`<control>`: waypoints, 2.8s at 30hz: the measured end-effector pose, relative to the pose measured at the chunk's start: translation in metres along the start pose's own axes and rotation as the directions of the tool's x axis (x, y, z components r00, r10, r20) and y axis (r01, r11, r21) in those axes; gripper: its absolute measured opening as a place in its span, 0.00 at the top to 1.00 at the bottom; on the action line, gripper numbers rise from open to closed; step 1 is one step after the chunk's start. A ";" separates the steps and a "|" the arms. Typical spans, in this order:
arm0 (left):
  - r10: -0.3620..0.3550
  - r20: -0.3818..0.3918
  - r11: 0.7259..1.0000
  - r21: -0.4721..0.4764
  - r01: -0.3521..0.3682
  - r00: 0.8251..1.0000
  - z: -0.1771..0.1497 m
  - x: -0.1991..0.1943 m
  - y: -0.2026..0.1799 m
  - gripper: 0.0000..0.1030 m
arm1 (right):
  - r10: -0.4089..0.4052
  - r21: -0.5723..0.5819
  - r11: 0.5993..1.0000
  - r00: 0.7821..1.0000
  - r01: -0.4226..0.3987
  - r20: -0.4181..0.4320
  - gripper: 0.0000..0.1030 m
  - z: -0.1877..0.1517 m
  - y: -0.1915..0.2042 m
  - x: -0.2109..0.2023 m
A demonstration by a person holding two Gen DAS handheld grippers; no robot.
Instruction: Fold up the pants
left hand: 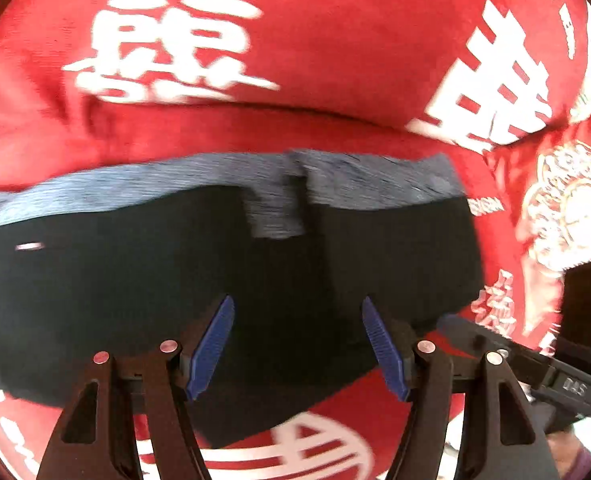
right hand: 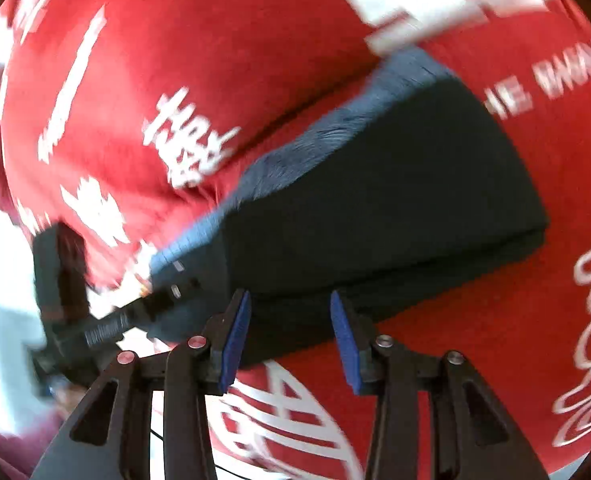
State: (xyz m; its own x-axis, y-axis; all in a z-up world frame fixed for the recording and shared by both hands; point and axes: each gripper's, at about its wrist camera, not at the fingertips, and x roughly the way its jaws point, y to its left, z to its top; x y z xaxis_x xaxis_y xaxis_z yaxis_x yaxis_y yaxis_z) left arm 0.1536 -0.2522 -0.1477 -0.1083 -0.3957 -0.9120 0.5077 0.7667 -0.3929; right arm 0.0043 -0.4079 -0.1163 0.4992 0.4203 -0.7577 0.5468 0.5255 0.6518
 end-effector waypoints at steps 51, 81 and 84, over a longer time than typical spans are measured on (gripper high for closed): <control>0.326 0.075 0.943 0.037 -0.330 0.942 0.006 0.052 -0.051 0.40 | -0.161 -0.168 0.973 0.987 0.160 0.010 0.50 0.151 -0.061 -0.006; 0.469 -0.013 0.873 -0.148 -0.465 0.883 -0.048 0.013 -0.048 0.18 | -0.278 -0.259 0.933 0.957 0.248 -0.086 0.23 0.054 -0.049 -0.040; 0.445 -0.023 0.880 -0.172 -0.442 0.895 -0.057 0.010 -0.043 0.18 | -0.301 -0.283 0.923 0.947 0.261 -0.108 0.22 0.040 -0.037 -0.024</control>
State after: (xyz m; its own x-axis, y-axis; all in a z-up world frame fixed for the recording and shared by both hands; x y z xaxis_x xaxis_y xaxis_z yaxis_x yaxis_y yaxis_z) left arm 0.0817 -0.2604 -0.1461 0.1095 -0.0011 -0.9940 0.3477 0.9369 0.0372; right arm -0.0011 -0.4666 -0.1207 0.2357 0.3195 -0.9178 0.4451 0.8040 0.3942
